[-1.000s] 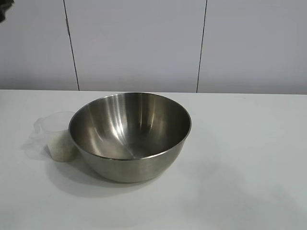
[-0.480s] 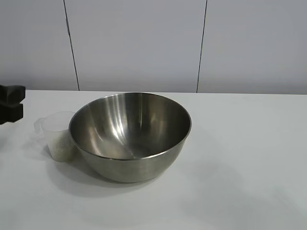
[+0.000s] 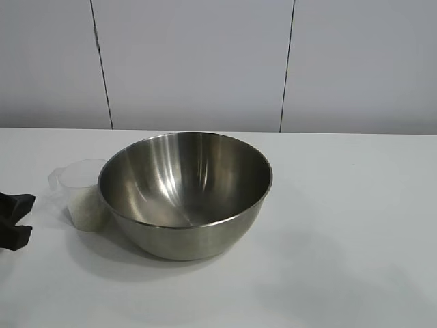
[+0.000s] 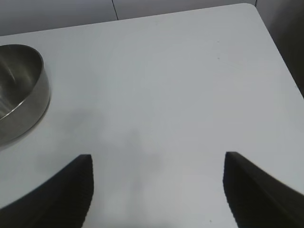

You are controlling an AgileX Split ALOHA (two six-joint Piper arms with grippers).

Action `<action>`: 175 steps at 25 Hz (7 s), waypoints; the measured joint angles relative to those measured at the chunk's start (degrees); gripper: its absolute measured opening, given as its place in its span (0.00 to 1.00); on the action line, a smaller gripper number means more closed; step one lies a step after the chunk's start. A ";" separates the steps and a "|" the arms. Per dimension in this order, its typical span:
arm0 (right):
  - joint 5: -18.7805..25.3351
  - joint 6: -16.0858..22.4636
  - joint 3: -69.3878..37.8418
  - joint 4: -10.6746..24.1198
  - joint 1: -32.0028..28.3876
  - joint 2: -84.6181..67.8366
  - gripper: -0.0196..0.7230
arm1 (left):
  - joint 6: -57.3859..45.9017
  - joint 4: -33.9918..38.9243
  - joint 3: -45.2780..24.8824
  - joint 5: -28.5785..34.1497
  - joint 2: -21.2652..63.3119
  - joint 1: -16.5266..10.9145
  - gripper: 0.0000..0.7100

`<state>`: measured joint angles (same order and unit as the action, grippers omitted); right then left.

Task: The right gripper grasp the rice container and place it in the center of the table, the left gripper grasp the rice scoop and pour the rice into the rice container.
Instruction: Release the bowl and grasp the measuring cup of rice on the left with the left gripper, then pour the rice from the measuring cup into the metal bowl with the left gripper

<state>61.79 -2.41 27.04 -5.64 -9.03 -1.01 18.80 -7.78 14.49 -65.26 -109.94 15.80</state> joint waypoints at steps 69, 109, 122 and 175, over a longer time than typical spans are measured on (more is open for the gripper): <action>-0.01 0.06 0.00 -0.16 0.00 0.00 0.72 | -3.58 7.12 16.31 -0.75 -14.00 -3.37 0.64; -0.05 0.11 0.00 -0.79 0.00 0.00 0.72 | -6.88 8.73 17.18 -0.68 -15.12 -3.47 0.64; -0.05 0.17 0.00 -0.81 0.00 0.00 0.72 | -7.25 14.95 23.27 -0.68 -15.25 -4.75 0.63; -0.05 0.22 0.00 -2.59 0.00 0.00 0.72 | 54.55 30.16 36.97 39.44 11.37 16.37 0.02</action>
<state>61.73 -2.19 27.04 -8.23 -9.03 -1.01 73.35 22.38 51.45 -25.83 -98.57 32.17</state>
